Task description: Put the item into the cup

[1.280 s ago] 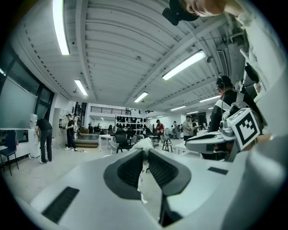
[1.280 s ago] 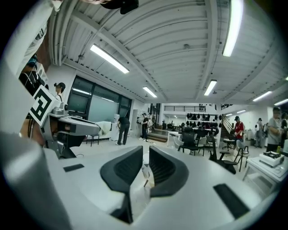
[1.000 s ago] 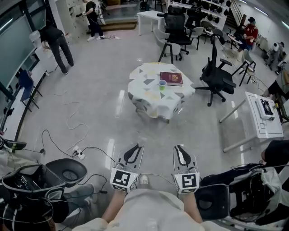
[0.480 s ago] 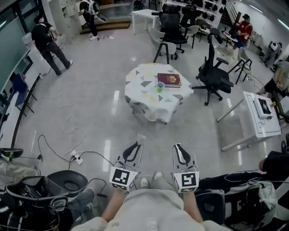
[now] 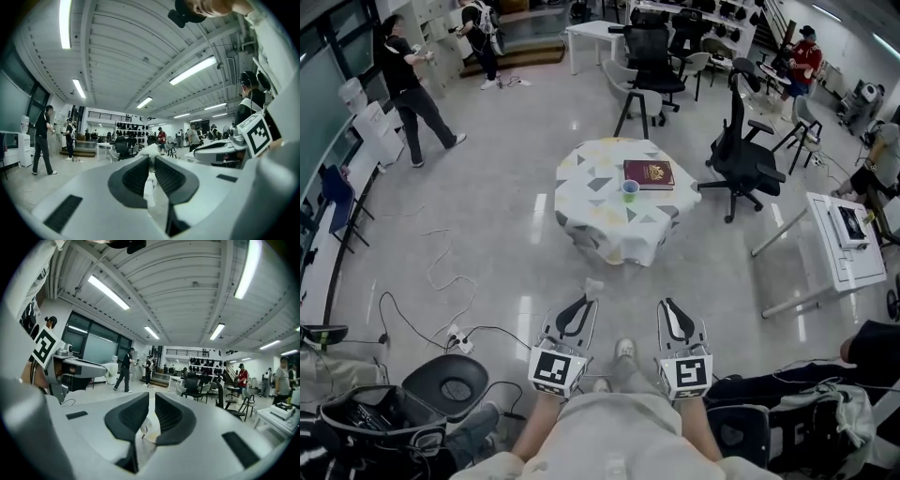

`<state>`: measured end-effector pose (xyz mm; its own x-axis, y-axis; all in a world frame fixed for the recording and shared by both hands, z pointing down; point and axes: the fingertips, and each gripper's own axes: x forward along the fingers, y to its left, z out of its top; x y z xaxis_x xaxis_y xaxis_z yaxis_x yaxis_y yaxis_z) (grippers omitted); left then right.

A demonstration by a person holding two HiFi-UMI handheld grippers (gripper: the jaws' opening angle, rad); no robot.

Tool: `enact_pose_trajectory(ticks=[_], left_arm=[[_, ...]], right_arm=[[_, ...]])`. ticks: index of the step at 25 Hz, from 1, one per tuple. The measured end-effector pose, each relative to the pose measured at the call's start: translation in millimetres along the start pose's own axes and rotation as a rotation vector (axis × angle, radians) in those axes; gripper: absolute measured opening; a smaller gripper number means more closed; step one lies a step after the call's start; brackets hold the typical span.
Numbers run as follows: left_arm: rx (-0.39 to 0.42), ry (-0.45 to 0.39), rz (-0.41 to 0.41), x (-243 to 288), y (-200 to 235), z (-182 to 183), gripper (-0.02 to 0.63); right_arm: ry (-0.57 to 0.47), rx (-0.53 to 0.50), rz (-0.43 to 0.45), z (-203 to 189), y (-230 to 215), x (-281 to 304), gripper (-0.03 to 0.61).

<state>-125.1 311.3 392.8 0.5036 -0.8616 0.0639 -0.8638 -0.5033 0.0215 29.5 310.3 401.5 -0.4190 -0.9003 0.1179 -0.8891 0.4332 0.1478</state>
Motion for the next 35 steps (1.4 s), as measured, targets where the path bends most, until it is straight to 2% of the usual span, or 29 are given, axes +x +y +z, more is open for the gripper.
enact_pose_trajectory(ticks=[12,23,35], left_arm=[[0.007,0.023,0.022,76,19,2,0.049],[0.025,0.032,0.064,147,25,16,0.049],[0.025,0.046,0.103,202,34,20,0.049]], right_arm=[[0.002,0.032,0.029,-7,-51,65,0.044],[-0.031,0.049,0.097,0,-102,123,0.044],[-0.053,0.061,0.140,3,-143,169,0.043]])
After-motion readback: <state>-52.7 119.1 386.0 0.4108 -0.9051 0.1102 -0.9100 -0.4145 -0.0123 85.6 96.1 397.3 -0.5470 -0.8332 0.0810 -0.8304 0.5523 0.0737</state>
